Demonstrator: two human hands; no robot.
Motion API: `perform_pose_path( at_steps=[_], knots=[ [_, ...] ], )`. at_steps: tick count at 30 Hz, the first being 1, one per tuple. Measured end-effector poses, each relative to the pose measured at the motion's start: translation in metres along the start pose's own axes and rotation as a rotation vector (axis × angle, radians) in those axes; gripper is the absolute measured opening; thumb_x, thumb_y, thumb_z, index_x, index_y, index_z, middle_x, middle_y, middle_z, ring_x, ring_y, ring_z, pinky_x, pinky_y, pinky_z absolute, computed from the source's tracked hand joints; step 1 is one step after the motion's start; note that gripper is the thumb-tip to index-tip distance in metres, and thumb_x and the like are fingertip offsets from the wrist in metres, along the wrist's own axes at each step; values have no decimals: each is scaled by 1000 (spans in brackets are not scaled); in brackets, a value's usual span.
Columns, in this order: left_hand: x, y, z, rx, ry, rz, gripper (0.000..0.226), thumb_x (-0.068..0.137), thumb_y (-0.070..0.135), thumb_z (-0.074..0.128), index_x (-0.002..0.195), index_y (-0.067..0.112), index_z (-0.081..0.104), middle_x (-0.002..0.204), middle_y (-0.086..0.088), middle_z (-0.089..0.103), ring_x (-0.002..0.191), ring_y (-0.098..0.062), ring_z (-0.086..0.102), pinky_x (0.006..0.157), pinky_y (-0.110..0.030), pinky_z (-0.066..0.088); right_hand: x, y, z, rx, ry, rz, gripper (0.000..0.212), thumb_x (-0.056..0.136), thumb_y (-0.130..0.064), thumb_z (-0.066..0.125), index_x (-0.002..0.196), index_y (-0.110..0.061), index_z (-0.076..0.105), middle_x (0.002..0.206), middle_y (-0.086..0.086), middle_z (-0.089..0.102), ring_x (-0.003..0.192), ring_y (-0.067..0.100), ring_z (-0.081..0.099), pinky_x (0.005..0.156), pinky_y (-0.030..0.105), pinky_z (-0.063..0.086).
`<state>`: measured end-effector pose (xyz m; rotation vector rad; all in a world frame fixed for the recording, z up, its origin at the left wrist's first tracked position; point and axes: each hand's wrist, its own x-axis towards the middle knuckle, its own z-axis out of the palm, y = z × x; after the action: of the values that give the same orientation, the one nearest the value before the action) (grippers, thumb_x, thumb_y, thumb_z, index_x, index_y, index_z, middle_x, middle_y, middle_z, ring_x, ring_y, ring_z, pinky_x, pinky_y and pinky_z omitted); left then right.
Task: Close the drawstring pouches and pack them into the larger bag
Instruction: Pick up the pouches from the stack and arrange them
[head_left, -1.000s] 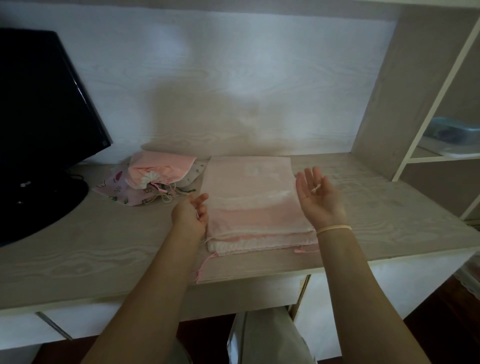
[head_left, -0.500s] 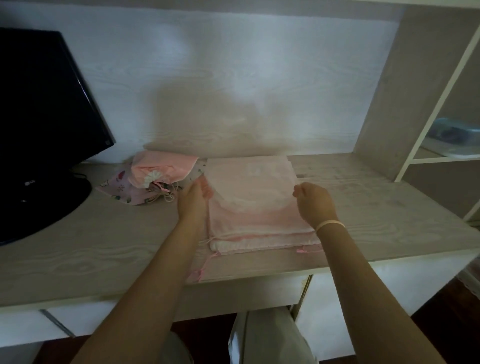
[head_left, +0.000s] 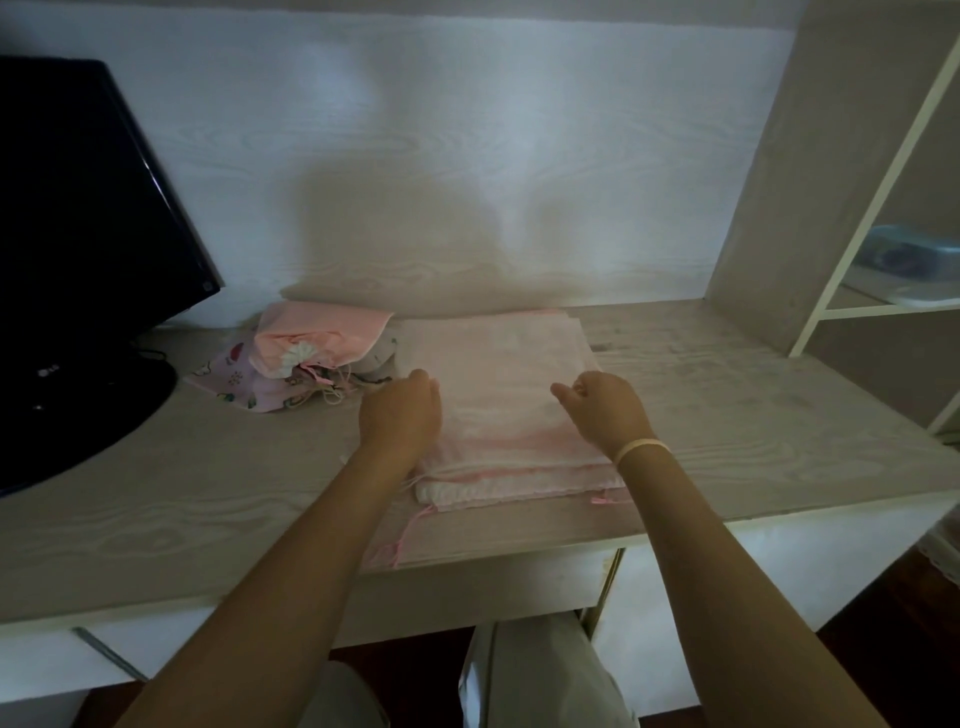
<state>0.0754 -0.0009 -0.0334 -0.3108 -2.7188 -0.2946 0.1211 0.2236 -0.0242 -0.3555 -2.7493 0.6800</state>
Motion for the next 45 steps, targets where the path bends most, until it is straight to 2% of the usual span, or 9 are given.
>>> perform_pose_path(
  at_steps=[7, 14, 24, 28, 31, 36, 41, 43, 45],
  knots=[
    [-7, -1, -4, -51, -85, -57, 67, 96, 63, 33, 51, 14, 40, 51, 0, 41, 58, -25, 49, 52, -28, 26, -1, 1, 8, 1, 152, 21, 39, 99, -37, 49, 67, -15, 42, 65, 3, 50, 65, 25, 52, 59, 30, 36],
    [-8, -28, -4, -313, 2, -329, 41, 95, 40, 52, 97, 4, 72, 100, -23, 68, 96, -40, 63, 75, -36, 45, 4, 38, -6, -141, 260, 206, 31, 100, -30, 45, 97, -3, 59, 98, 19, 65, 91, 36, 62, 69, 32, 36],
    [3, -12, -19, -767, -172, -454, 41, 86, 52, 54, 72, 15, 63, 69, -2, 59, 74, -23, 59, 60, -28, 35, 13, 23, -19, 227, 87, 204, 43, 90, -30, 56, 55, -9, 43, 54, 6, 44, 55, 23, 42, 54, 31, 31],
    [26, 11, -52, -730, -398, -261, 49, 86, 58, 59, 68, 12, 62, 68, -4, 64, 65, -20, 61, 62, -26, 43, 20, -9, -37, 649, -86, 154, 31, 88, -31, 65, 72, -6, 58, 59, 9, 52, 47, 18, 45, 50, 22, 40],
    [53, 24, -71, -539, -187, -48, 39, 85, 54, 58, 69, 19, 55, 74, -3, 57, 80, -26, 56, 71, -33, 41, 39, -35, -47, 843, -79, 62, 25, 87, -30, 68, 79, -7, 62, 68, 8, 59, 56, 17, 53, 57, 25, 44],
    [78, 38, -67, -481, -158, 83, 55, 79, 42, 60, 126, 13, 60, 133, -8, 54, 125, -25, 49, 104, -33, 39, 61, -44, -43, 282, -68, -146, 37, 91, -30, 60, 117, -5, 64, 112, 4, 65, 106, 21, 60, 95, 33, 44],
    [68, 28, -44, -381, 4, 16, 14, 80, 27, 57, 79, 16, 66, 86, -8, 62, 84, -30, 56, 71, -36, 48, 60, -30, -32, 193, 65, -117, 24, 90, -19, 56, 107, -9, 69, 102, 7, 69, 95, 22, 62, 90, 28, 46],
    [61, 26, -39, -235, -106, -20, 33, 85, 32, 54, 59, 12, 58, 66, -8, 58, 67, -30, 56, 57, -32, 42, 54, -32, -30, 86, 29, -141, 21, 88, -16, 53, 76, -6, 67, 79, 14, 65, 73, 27, 59, 70, 27, 44],
    [55, 27, -33, -104, -277, -27, 50, 91, 50, 47, 78, 9, 72, 84, -10, 70, 79, -30, 64, 66, -31, 47, 48, -38, -25, -42, -114, -158, 35, 90, -26, 55, 78, 3, 71, 77, 18, 68, 73, 31, 63, 65, 29, 45]
  ],
)
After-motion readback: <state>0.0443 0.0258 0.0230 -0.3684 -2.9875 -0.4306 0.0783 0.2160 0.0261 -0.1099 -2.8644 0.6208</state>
